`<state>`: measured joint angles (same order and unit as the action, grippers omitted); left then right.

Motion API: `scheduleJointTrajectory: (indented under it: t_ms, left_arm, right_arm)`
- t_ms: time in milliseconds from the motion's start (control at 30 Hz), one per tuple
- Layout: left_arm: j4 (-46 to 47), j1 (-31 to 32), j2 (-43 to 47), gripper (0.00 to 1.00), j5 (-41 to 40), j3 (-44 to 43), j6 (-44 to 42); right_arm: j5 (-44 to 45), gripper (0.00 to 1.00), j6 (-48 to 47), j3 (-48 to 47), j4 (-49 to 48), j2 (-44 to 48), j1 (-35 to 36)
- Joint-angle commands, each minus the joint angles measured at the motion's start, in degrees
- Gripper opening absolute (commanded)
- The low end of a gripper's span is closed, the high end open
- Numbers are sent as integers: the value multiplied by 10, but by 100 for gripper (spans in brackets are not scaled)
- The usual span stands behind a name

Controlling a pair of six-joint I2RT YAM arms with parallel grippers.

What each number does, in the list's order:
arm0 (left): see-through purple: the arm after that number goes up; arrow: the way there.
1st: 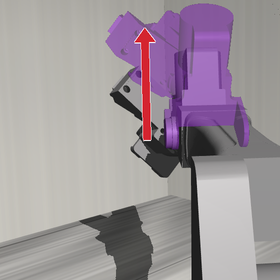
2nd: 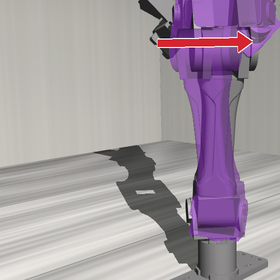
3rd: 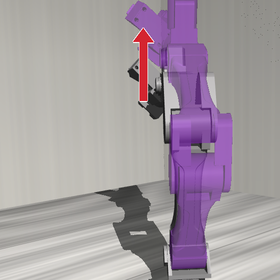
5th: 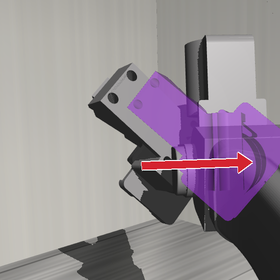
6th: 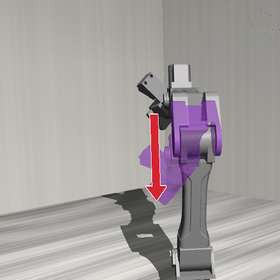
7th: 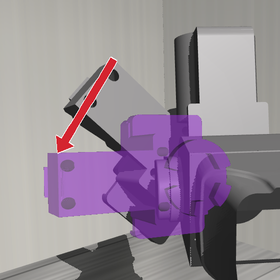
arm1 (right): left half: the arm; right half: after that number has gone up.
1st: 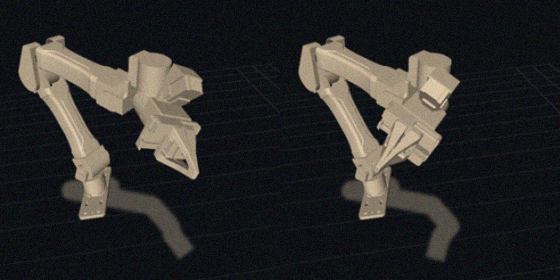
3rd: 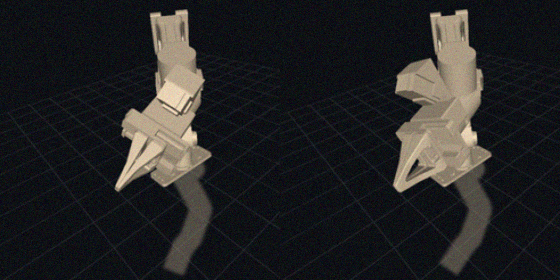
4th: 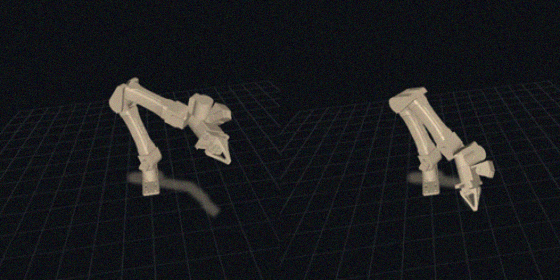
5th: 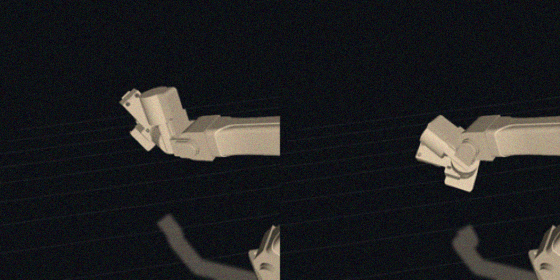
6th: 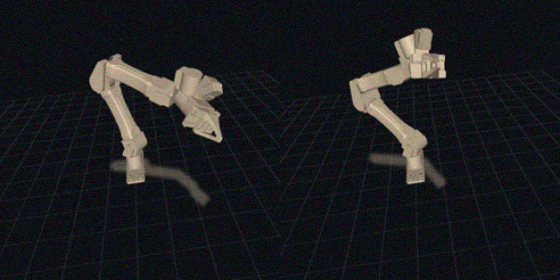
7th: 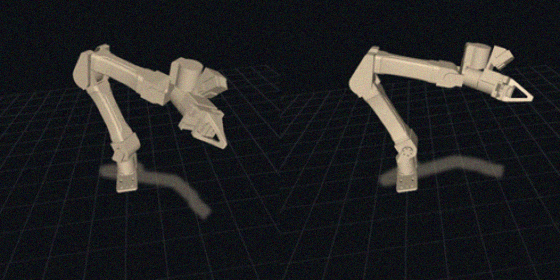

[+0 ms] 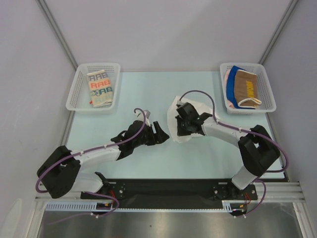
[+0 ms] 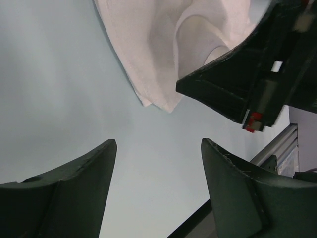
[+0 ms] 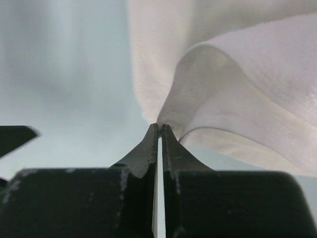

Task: Fold and stack the towels
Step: Flatten out the crumpled towel

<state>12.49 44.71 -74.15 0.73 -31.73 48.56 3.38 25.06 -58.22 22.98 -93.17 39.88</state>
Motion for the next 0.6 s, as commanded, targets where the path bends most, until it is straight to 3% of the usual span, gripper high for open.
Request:
scheduleJointTrajectory:
  t_ms: [0,167,400,567]
  left_arm:
    - [-24,-13,-8,73,11,-24,5]
    - [-34,-19,-19,65,19,-32,8]
    - [-16,-15,-78,52,59,-69,10]
    - [-30,13,-142,50,54,-122,12]
  right_arm:
    - [-72,0,38,-51,-56,40,-4]
    - [-59,0,53,-46,-57,86,-25]
    - [-55,0,50,6,-14,224,-137]
    - [-54,0,18,-5,36,283,-199]
